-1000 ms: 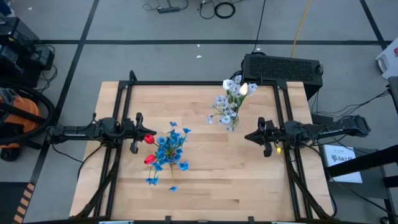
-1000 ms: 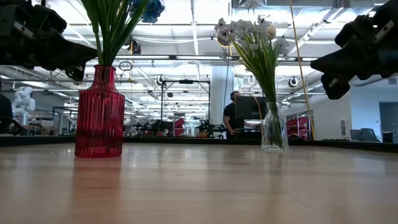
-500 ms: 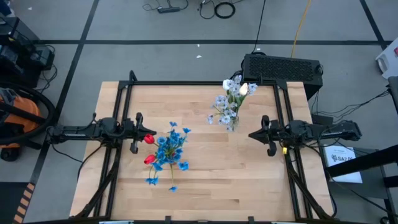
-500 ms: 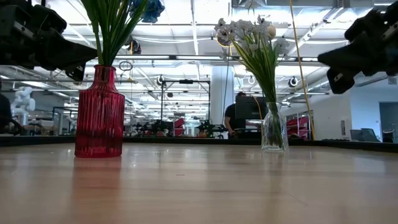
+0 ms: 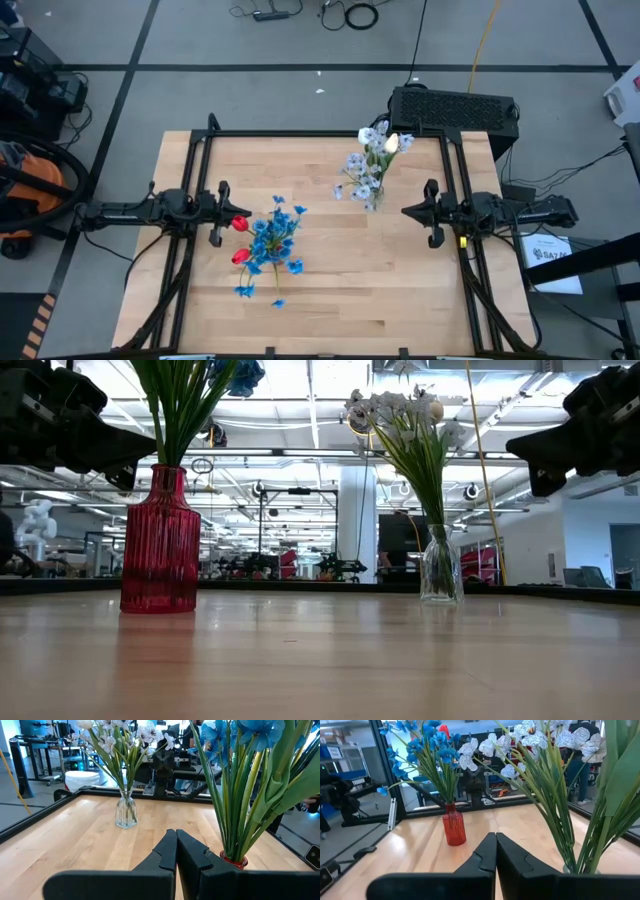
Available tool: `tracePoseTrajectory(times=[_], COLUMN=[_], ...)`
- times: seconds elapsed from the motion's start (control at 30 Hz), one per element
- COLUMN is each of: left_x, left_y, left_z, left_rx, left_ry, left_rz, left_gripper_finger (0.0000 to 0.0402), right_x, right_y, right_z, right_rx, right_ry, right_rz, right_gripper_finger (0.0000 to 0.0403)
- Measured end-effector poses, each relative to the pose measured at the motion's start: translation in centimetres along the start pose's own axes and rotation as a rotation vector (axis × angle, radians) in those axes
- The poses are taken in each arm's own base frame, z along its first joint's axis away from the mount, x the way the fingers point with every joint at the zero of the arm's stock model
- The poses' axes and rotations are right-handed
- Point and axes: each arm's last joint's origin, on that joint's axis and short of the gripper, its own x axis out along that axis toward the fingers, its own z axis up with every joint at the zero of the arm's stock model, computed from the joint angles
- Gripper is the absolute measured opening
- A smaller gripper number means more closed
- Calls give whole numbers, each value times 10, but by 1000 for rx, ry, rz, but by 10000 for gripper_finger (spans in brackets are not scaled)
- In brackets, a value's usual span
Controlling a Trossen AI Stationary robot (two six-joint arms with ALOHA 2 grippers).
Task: Sort flowers into vase by color
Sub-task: Return to Home Position
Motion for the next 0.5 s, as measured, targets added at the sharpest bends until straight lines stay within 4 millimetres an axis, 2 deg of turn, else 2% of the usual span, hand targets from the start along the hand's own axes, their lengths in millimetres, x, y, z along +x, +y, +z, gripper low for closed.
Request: tracePoseTrajectory(times=[0.5], left_x=[0], left_y=[0], left_z=[0], left_rx=[0], left_ry=[0], left_rz=[0], left_gripper_finger=[9], right_x=[0], right_y=[0], right_z=[0], right_rx=[-16], right_ry=[1], right_rz=[1], right_gripper_finger=[0])
